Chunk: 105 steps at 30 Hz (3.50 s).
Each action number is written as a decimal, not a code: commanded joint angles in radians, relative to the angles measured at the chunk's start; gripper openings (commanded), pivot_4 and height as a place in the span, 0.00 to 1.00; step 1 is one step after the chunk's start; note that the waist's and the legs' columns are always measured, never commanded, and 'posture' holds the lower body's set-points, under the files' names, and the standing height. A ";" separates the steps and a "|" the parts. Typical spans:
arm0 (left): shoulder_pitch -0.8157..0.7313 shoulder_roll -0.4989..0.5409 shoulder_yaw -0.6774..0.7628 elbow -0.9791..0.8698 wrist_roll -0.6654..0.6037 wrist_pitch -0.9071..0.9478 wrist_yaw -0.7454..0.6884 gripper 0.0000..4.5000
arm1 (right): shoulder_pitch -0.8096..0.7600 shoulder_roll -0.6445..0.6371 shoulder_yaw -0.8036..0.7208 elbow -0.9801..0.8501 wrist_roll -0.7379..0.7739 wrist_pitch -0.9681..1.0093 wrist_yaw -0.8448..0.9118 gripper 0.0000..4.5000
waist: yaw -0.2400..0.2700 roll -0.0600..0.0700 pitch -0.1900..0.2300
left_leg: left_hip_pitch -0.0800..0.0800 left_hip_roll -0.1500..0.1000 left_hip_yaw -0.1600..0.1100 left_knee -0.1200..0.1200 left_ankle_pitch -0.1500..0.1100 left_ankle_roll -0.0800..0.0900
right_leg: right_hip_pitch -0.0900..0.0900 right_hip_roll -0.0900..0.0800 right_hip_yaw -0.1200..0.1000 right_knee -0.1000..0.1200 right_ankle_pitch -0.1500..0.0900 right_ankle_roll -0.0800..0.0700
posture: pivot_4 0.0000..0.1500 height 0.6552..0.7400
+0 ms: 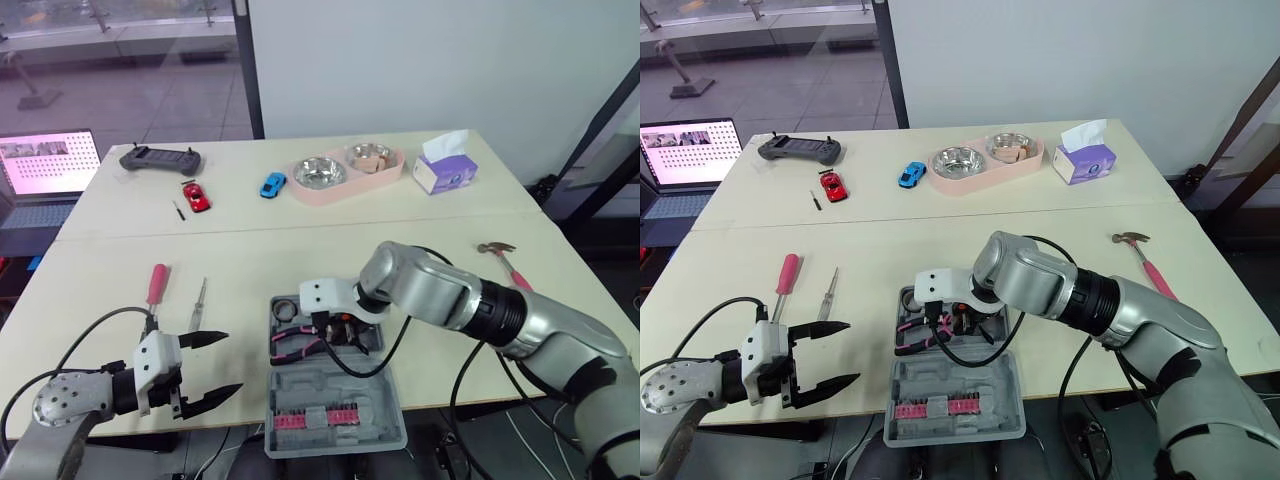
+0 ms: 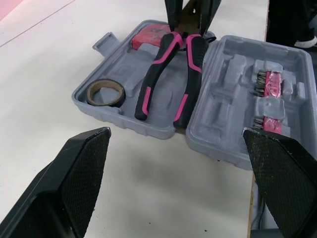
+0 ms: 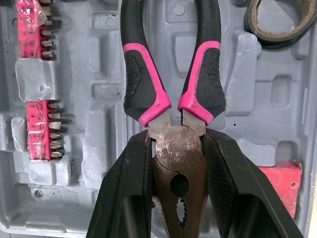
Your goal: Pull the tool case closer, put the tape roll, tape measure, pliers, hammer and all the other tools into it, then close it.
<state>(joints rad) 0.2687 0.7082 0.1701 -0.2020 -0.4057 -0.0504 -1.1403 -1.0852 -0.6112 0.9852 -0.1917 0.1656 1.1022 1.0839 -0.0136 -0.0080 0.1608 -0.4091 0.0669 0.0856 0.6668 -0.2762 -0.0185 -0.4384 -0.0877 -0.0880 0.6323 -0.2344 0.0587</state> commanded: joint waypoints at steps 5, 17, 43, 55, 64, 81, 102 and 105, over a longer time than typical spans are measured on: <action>-0.012 -0.006 0.008 -0.005 -0.016 -0.013 0.001 1.00 | -0.048 -0.028 -0.076 -0.058 -0.017 0.034 0.012 0.21 | 0.000 0.000 0.000 | 0.000 0.000 0.000 0.000 0.000 0.000 | 0.000 0.000 0.000 0.000 0.000 0.000 | 1.00 1.00; -0.025 -0.007 0.006 0.002 -0.013 -0.012 0.002 1.00 | -0.033 -0.028 -0.066 -0.059 -0.029 0.036 0.019 0.21 | -0.002 0.000 0.000 | 0.000 0.000 0.000 0.000 0.000 0.000 | 0.000 0.000 0.000 0.000 0.000 0.000 | 1.00 1.00; -0.018 -0.014 0.009 -0.014 -0.018 -0.002 0.023 1.00 | 0.002 0.094 -0.011 0.119 -0.124 -0.046 0.011 0.21 | -0.002 0.000 0.000 | 0.000 0.000 0.000 0.000 0.000 0.000 | 0.000 0.000 0.000 0.000 0.000 0.000 | 1.00 1.00; -0.018 -0.012 0.007 -0.016 -0.018 0.002 0.024 1.00 | 0.019 0.099 -0.001 0.132 -0.153 -0.072 0.029 0.21 | -0.005 0.000 0.000 | 0.000 0.000 0.000 0.000 0.000 0.000 | 0.000 0.001 0.000 0.001 0.000 0.000 | 1.00 1.00; -0.020 -0.013 0.003 -0.018 -0.016 0.004 0.026 1.00 | 0.030 0.094 -0.006 0.138 -0.180 -0.096 0.041 0.45 | -0.003 0.000 0.000 | 0.000 0.000 0.000 0.000 0.000 0.000 | 0.000 0.001 0.000 0.001 0.000 0.000 | 1.00 1.00; -0.039 -0.009 0.004 -0.015 -0.019 0.018 0.030 1.00 | 0.205 0.156 -0.289 -0.059 -0.093 -0.011 -0.116 0.55 | 0.001 -0.001 -0.001 | 0.000 0.000 0.000 0.000 0.000 0.000 | 0.001 0.000 0.000 0.000 0.000 0.000 | 1.00 1.00; -0.039 0.007 0.034 -0.037 -0.040 0.045 0.029 1.00 | 0.858 0.301 -0.538 -0.001 -0.189 -0.664 -0.575 0.01 | 0.000 -0.003 -0.002 | 0.002 0.000 -0.001 0.000 0.000 0.000 | 0.004 0.002 0.000 -0.001 -0.001 -0.001 | 1.00 1.00; -0.037 0.008 0.034 -0.036 -0.039 0.043 0.028 1.00 | 0.860 0.302 -0.547 0.031 -0.194 -0.678 -0.574 0.01 | 0.000 -0.003 -0.002 | 0.002 0.000 -0.002 0.000 0.000 0.000 | 0.004 0.002 0.000 -0.001 -0.001 -0.001 | 1.00 1.00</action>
<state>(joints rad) 0.2313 0.7029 0.1806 -0.2129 -0.4257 -0.0051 -1.1098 -0.2300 -0.3151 0.4560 -0.1549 -0.0262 0.4501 0.5130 -0.0138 -0.0109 0.1591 -0.4073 0.0673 0.0837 0.6666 -0.2761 -0.0189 -0.4345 -0.0855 -0.0883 0.6314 -0.2347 0.0586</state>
